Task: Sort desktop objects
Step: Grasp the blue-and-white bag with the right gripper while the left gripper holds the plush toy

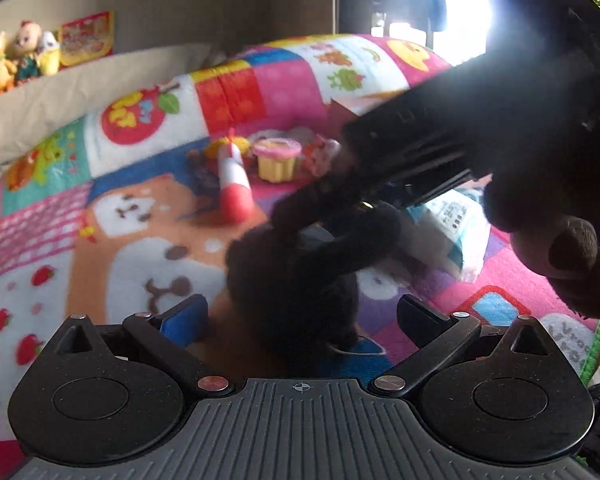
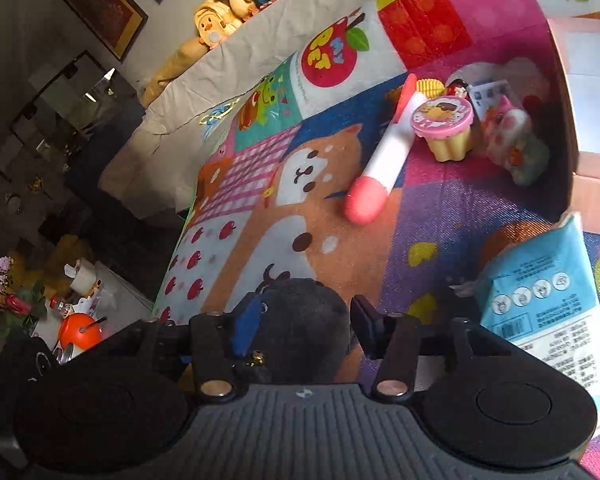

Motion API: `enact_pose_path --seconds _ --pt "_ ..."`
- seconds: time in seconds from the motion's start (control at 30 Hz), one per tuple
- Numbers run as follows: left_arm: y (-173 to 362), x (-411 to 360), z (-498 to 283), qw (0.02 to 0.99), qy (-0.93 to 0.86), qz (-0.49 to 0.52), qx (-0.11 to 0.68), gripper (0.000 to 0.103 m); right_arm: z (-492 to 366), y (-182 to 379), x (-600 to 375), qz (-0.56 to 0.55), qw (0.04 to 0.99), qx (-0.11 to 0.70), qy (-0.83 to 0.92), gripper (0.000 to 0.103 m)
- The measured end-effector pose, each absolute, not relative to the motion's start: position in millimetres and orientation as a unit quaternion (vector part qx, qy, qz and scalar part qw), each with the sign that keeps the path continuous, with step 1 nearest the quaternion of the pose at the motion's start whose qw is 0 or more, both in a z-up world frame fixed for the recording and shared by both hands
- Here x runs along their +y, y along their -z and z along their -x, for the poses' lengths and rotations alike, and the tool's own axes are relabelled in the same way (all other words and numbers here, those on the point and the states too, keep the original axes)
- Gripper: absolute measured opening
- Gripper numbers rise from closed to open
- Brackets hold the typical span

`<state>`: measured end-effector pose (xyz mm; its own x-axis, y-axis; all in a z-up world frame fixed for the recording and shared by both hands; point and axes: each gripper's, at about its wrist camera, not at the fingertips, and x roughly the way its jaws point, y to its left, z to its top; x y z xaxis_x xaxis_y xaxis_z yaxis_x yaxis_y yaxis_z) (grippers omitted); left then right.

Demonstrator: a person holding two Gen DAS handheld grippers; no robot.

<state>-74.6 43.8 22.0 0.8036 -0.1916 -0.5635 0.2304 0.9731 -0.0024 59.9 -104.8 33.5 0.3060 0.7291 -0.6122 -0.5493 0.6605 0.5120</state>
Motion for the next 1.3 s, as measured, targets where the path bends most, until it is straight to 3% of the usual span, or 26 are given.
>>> enact_pose_path --seconds 0.13,0.27,0.33,0.67,1.03,1.1,1.17,1.2,1.3 --pt "-26 44 71 0.951 0.109 -0.022 0.287 0.103 -39 -52 -119 -0.051 0.843 0.378 -0.379 0.051" --pt "-18 33 56 0.948 0.112 -0.011 0.297 0.103 -10 -64 -151 0.033 0.913 0.28 -0.296 0.091" --pt "-13 25 50 0.948 0.107 -0.014 0.298 0.103 -6 -58 -163 0.062 0.921 0.274 -0.27 0.093" --pt "-19 37 55 0.948 0.093 -0.07 0.297 0.103 -12 -15 -187 0.064 0.911 0.329 -0.239 0.093" --pt "-21 44 48 0.95 0.068 -0.022 0.303 0.103 -15 -13 -168 0.074 0.911 0.317 -0.255 0.093" --pt "-16 40 43 0.948 0.063 -0.007 0.311 0.102 -19 -12 -163 0.072 0.909 0.321 -0.254 0.087" --pt "-14 38 41 0.947 0.066 0.007 0.314 0.08 -22 -13 -161 0.076 0.906 0.334 -0.248 0.059" --pt "-14 36 41 0.945 0.07 0.008 0.319 0.072 -23 -14 -162 0.077 0.904 0.34 -0.248 0.058" --pt "-16 33 47 0.946 0.072 -0.003 0.316 0.071 -17 -21 -174 0.066 0.893 0.359 -0.262 0.054"
